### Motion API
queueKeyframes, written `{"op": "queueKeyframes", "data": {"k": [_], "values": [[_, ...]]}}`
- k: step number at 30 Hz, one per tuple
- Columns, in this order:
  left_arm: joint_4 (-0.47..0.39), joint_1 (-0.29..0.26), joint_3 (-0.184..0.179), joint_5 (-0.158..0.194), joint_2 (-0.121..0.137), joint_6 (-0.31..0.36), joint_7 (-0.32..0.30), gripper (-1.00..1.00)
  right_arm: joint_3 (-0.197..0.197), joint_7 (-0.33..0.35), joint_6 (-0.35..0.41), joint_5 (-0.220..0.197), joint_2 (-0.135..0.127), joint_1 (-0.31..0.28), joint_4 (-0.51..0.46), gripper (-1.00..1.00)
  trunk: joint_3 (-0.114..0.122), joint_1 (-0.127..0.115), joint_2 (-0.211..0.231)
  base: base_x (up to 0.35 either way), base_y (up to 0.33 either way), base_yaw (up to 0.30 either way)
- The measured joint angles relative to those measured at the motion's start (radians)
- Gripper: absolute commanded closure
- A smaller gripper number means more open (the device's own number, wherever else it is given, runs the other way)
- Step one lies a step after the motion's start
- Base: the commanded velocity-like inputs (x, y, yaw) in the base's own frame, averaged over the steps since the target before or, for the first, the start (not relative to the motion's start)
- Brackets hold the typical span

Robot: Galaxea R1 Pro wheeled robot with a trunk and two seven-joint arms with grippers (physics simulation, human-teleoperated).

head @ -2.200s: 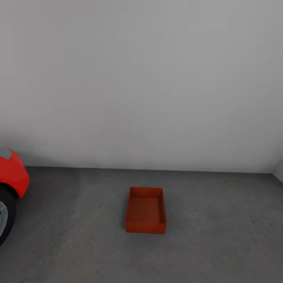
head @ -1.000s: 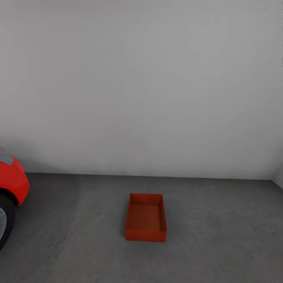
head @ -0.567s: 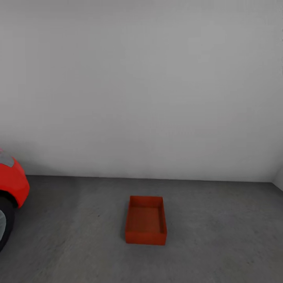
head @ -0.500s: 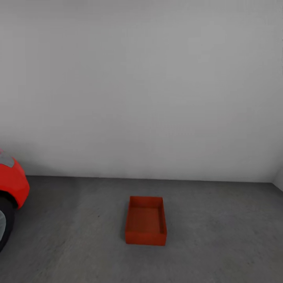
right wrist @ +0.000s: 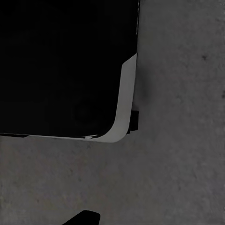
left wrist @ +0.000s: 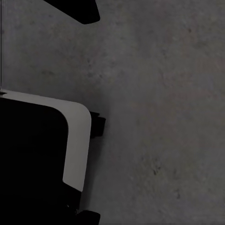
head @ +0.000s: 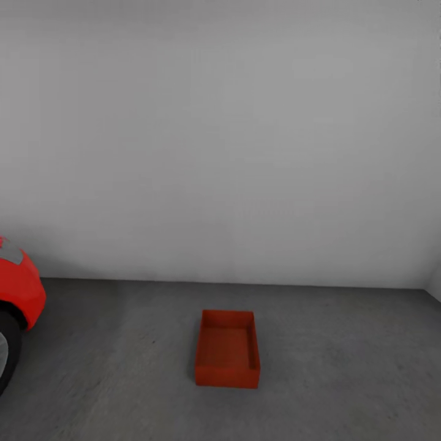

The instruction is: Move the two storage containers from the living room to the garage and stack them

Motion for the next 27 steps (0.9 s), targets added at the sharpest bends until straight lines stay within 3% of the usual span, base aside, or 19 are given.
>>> {"op": "queueKeyframes", "data": {"k": [27], "values": [[-0.013,0.023,-0.003,-0.010,-0.003,-0.030,0.000,-1.00,0.000,0.000,0.001,-0.001,0.000,0.000,0.000,-1.00,0.043,0.000,0.000,0.000,0.000,0.000]]}}
